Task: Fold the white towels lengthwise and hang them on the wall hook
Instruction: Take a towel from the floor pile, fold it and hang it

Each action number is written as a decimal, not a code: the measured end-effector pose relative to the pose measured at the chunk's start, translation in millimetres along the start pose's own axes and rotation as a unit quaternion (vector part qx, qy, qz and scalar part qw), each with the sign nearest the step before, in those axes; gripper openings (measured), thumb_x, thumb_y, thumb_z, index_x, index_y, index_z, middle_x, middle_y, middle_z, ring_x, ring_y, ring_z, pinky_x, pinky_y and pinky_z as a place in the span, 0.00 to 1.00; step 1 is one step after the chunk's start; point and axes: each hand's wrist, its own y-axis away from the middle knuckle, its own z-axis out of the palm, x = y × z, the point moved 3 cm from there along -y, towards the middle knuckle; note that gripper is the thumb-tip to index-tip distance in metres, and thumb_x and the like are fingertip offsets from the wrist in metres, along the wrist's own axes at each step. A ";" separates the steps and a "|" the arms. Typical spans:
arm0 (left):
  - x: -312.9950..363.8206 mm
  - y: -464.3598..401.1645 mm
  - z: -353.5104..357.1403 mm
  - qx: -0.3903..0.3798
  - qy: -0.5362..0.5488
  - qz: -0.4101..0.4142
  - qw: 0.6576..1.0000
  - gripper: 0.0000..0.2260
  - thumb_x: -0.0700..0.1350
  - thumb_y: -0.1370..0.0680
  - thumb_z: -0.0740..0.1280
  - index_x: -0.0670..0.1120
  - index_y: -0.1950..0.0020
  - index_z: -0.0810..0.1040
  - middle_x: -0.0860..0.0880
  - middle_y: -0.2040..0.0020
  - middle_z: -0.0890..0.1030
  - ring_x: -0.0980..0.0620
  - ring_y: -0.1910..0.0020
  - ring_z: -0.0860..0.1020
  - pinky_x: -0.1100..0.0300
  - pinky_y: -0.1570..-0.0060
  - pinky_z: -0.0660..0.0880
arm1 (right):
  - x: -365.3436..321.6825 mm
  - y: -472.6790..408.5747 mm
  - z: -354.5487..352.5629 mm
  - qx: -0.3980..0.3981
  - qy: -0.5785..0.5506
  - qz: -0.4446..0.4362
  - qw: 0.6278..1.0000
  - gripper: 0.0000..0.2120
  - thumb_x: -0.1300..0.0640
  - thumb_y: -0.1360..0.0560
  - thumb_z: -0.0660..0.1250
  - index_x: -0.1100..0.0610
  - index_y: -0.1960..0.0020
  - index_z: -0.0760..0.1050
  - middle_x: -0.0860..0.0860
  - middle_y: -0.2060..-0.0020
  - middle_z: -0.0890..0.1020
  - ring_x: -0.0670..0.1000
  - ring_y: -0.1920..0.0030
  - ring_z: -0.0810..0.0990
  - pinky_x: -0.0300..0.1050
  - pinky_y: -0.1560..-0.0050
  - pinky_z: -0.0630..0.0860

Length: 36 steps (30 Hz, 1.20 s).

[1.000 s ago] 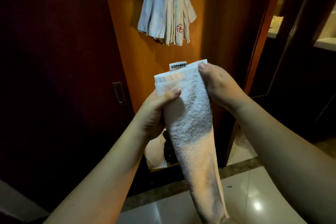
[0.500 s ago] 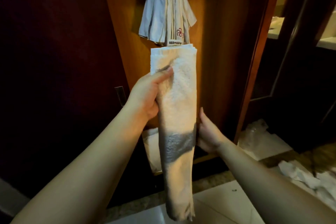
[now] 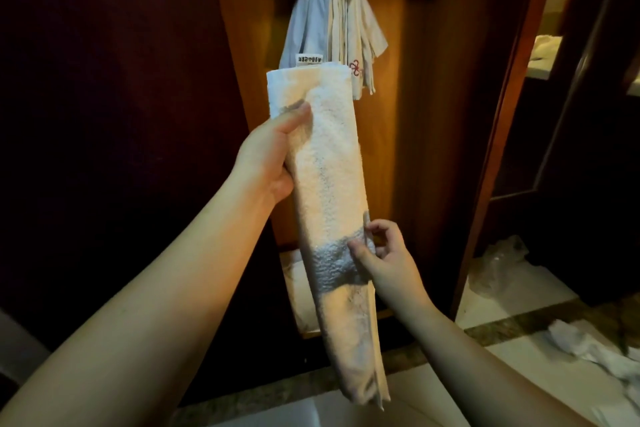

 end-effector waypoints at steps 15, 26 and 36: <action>9.4 -0.1 1.9 0.005 -0.012 0.015 1.000 0.09 0.43 0.20 0.68 0.44 0.40 0.79 0.44 0.48 0.86 0.45 0.49 0.85 0.49 0.57 0.83 | -19.1 7.9 -0.8 0.051 0.055 -0.029 0.997 0.06 0.45 0.19 0.59 0.47 0.50 0.69 0.49 0.61 0.78 0.42 0.66 0.75 0.52 0.61 0.75; 9.1 -12.5 -4.4 0.069 0.024 -0.005 0.997 0.10 0.42 0.21 0.69 0.41 0.40 0.78 0.42 0.51 0.86 0.43 0.53 0.86 0.47 0.59 0.83 | -18.3 -8.9 -12.2 0.011 0.019 0.019 1.000 0.33 0.27 0.33 0.67 0.47 0.38 0.71 0.47 0.48 0.84 0.43 0.50 0.83 0.51 0.44 0.79; -22.0 -56.2 -36.0 0.226 -0.028 -0.093 0.969 0.17 0.40 0.23 0.72 0.38 0.35 0.76 0.40 0.44 0.82 0.41 0.51 0.83 0.47 0.53 0.81 | -18.0 -10.6 -19.9 -0.389 -0.061 0.254 0.883 0.17 0.62 0.34 0.68 0.61 0.45 0.77 0.50 0.56 0.87 0.47 0.55 0.86 0.39 0.54 0.79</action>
